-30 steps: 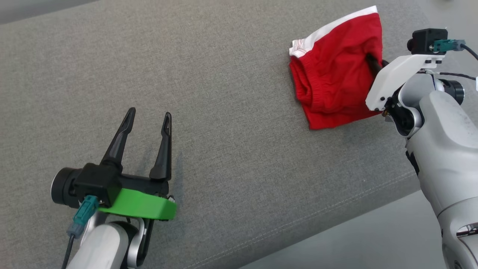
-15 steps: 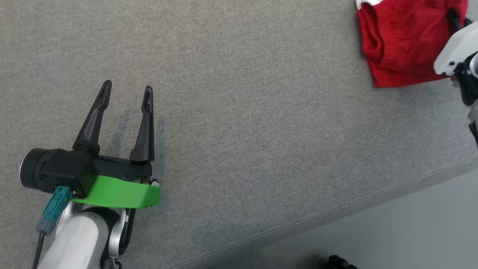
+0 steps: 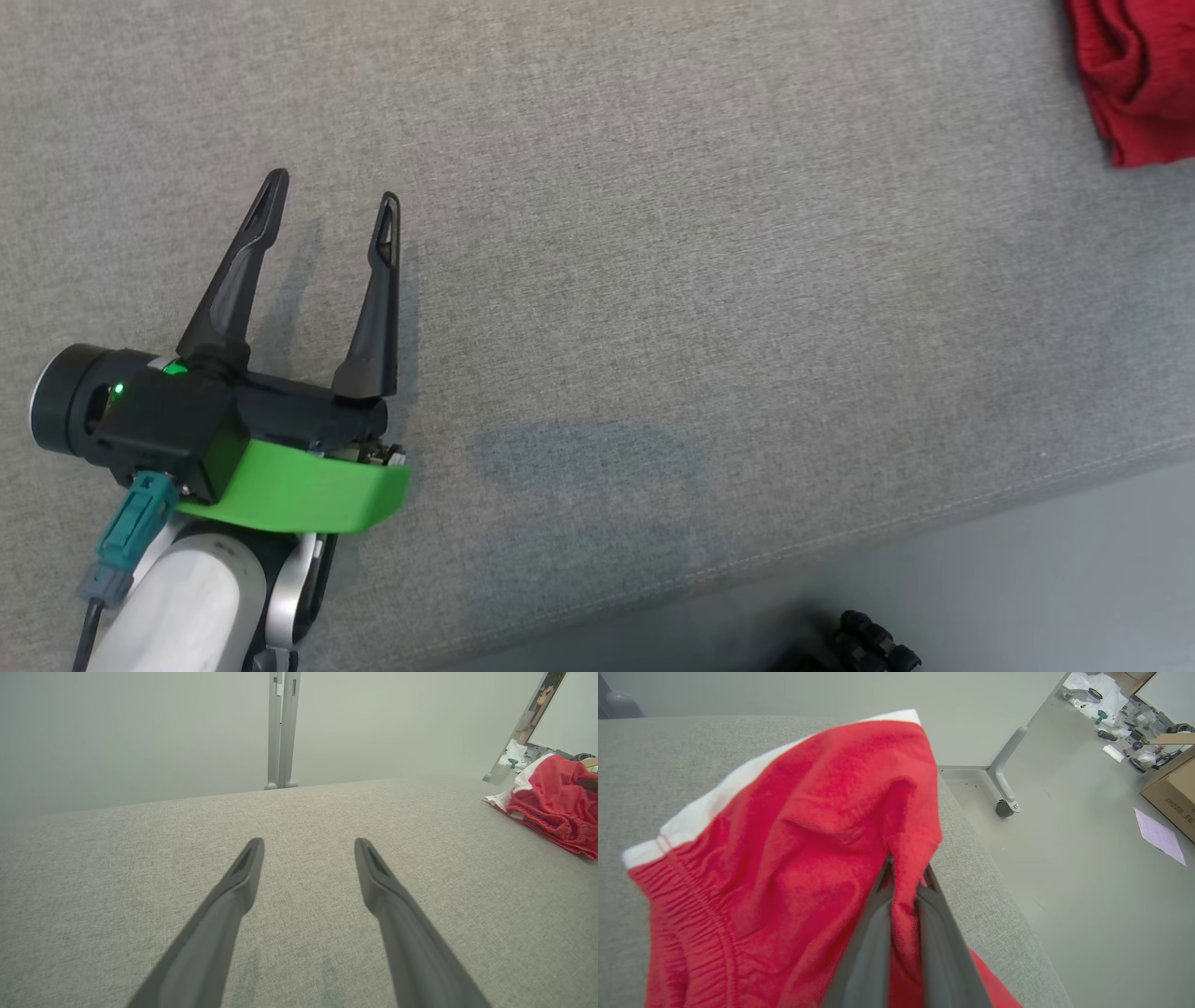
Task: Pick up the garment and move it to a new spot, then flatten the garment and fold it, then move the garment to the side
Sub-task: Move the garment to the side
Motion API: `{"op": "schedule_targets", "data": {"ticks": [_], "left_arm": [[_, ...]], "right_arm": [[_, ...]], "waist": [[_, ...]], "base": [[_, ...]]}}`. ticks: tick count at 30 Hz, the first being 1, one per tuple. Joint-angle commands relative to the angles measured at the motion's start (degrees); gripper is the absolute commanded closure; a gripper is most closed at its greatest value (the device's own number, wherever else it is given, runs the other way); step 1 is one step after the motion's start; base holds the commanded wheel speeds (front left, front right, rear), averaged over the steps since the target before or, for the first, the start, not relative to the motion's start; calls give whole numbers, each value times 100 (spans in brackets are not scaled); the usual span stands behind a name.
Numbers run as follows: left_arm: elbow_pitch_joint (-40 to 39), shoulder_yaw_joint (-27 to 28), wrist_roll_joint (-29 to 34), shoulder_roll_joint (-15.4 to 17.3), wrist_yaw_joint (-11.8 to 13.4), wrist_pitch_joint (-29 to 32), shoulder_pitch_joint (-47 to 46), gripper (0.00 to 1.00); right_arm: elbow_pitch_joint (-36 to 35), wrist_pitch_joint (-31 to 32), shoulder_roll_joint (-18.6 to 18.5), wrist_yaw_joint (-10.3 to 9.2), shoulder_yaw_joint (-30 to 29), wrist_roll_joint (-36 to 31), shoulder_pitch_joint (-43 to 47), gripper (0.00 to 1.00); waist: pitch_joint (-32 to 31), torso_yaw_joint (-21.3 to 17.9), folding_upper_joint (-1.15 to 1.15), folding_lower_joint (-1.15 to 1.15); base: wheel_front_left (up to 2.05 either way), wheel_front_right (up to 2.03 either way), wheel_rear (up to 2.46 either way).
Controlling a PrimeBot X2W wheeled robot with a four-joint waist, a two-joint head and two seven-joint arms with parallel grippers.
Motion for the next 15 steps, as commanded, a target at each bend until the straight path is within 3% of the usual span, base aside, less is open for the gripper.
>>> {"op": "schedule_targets", "data": {"ticks": [1,12,13,14,15], "left_arm": [[-53,-7,69,67,31,31,-95,0],[-202,-23,112,135,95,125,-108,0],[-198,-26,113,137,99,126,-111,0],[-194,-29,116,140,102,123,-117,0],[-186,-31,115,141,103,123,-122,0]], "right_arm": [[71,-66,-85,-3,-31,-157,-115,100],[388,-254,-337,-5,-788,-840,-135,100],[395,-285,-327,-5,-869,-907,-113,90],[398,-383,-295,-5,-955,-965,-105,53],[392,-482,-271,-5,-1044,-1030,-108,0]], "waist": [[124,103,0,-1],[268,187,0,-1],[272,186,0,-1],[274,184,0,-1],[276,181,0,-1]], "base": [[0,0,0],[0,0,0],[0,0,0],[0,0,0],[0,0,0]]}}
